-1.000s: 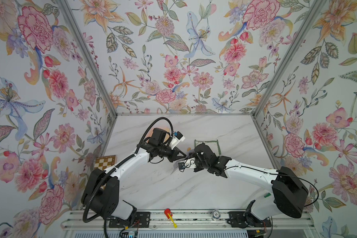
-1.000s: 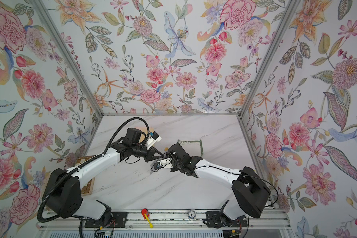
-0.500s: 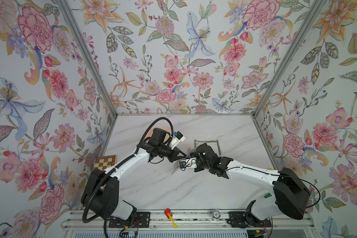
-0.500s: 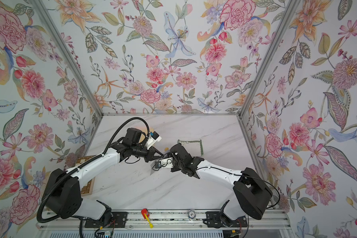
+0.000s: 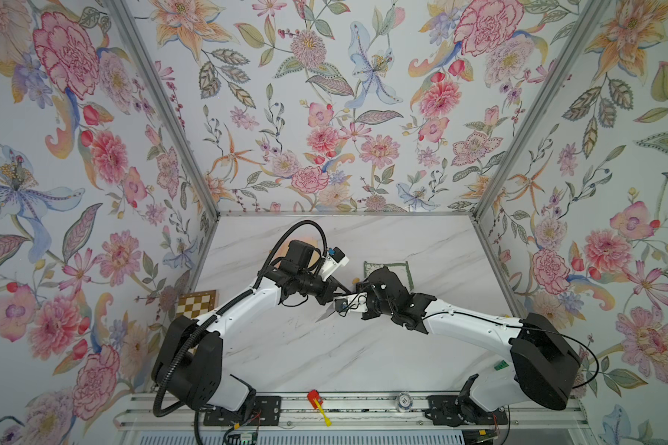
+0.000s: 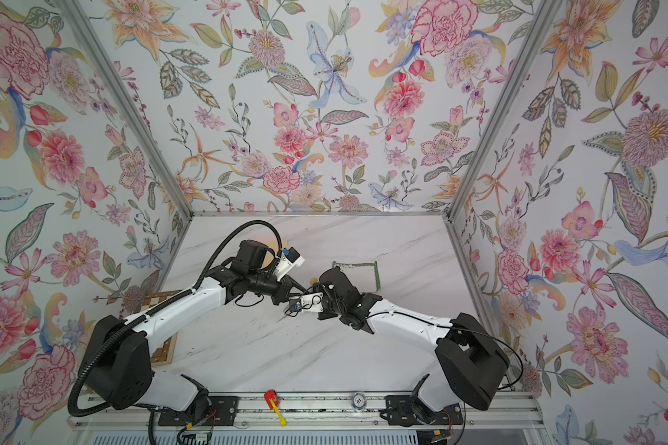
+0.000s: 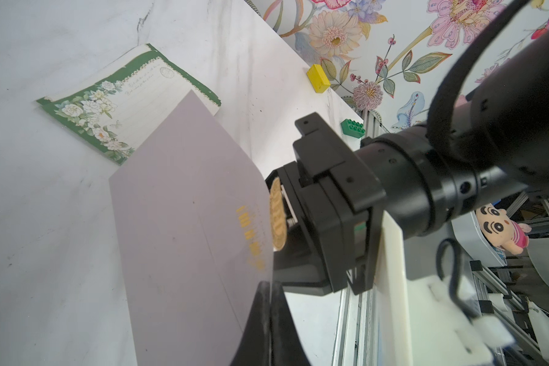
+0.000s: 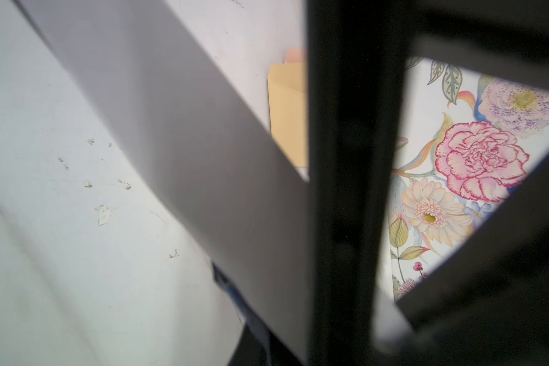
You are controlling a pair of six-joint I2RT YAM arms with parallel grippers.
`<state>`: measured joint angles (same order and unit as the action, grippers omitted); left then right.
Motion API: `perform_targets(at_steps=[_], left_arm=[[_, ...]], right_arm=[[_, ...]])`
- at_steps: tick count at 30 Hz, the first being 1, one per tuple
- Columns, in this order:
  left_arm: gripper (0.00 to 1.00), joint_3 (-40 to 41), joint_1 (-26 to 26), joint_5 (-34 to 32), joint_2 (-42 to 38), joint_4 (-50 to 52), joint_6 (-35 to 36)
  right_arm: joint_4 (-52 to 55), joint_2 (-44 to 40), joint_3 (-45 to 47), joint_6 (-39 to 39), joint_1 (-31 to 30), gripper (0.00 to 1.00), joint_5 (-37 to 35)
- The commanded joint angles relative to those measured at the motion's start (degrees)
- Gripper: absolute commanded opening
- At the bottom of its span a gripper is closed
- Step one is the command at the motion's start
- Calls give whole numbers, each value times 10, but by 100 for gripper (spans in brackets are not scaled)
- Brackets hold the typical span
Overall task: Fold the letter paper in half and place it into the envelope
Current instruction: Place the letter paper in the envelope.
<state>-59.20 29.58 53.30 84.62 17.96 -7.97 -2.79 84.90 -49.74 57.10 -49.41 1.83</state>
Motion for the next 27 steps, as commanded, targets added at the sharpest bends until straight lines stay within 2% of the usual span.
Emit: perform_targets(at_steps=[1,16,27], left_arm=[[0,-6,8,8,-19,10,1],[0,-12,8,2,-20,22,9],[0,4,0,9,-27,-3,-3]], right_arm=[[-34,18,7,-14,-1,0,5],[-50,48,17,19,-20,0,-45],[-113,10,61,-9,-5,0,10]])
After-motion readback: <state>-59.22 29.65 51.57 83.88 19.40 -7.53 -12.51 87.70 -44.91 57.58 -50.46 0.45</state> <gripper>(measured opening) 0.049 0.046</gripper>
